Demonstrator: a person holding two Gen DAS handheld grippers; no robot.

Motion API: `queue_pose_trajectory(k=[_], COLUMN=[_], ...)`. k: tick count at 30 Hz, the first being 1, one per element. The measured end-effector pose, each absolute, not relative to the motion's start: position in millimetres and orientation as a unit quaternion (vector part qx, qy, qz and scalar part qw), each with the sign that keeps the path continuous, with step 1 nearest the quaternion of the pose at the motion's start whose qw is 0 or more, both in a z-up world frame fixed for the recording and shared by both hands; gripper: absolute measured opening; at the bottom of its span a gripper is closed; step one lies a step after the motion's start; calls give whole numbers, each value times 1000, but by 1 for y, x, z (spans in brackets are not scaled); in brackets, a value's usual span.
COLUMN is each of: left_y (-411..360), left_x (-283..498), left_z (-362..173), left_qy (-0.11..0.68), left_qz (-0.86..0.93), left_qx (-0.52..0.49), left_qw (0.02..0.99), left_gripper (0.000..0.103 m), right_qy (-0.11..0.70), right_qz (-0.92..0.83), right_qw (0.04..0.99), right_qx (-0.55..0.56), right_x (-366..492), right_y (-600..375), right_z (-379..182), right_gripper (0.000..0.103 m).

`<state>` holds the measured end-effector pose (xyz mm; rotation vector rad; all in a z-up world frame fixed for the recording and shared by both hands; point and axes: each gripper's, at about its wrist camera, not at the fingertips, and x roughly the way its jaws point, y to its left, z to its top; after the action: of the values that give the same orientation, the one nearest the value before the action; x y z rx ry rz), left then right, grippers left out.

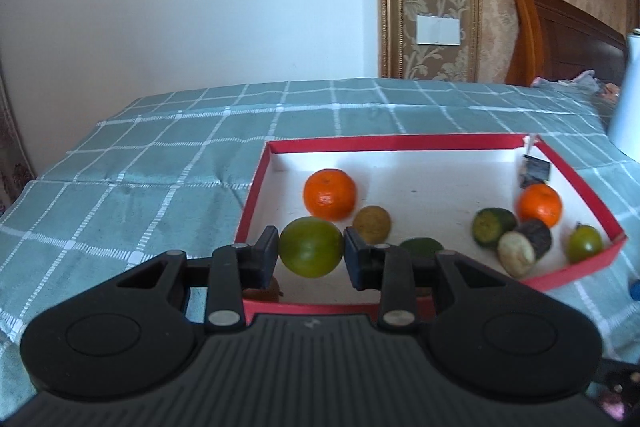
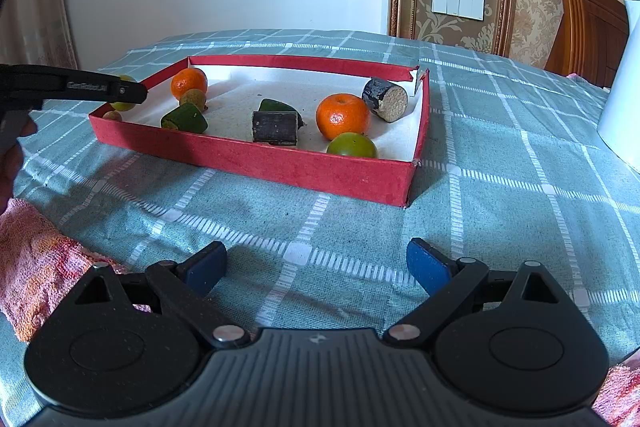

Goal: Organize fruits
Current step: 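Carry the green citrus fruit into the box and open the left tool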

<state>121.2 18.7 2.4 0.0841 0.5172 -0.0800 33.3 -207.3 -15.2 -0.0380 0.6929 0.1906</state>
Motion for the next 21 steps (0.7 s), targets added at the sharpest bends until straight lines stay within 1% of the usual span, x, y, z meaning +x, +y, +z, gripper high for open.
queue_pose_trajectory(k=[6,15,21], left_y=[20,29,28], left_x=[135,155,161], left_z=[-6,-13,-14], left_qy=[264,293,293], left_qz=[-31,-32,-31], left_qx=[45,9,13], left_qw=[963,956,955], left_gripper=[32,32,33], right_qy=[339,339,339], right_qz=[93,93,93], right_qw=[936,936,936], right_qx=[-19,-19,-19], right_x=[33,34,34], right_y=[-207,-207,-207], right_z=[-15,-15,-15], right_gripper=[97,97,97])
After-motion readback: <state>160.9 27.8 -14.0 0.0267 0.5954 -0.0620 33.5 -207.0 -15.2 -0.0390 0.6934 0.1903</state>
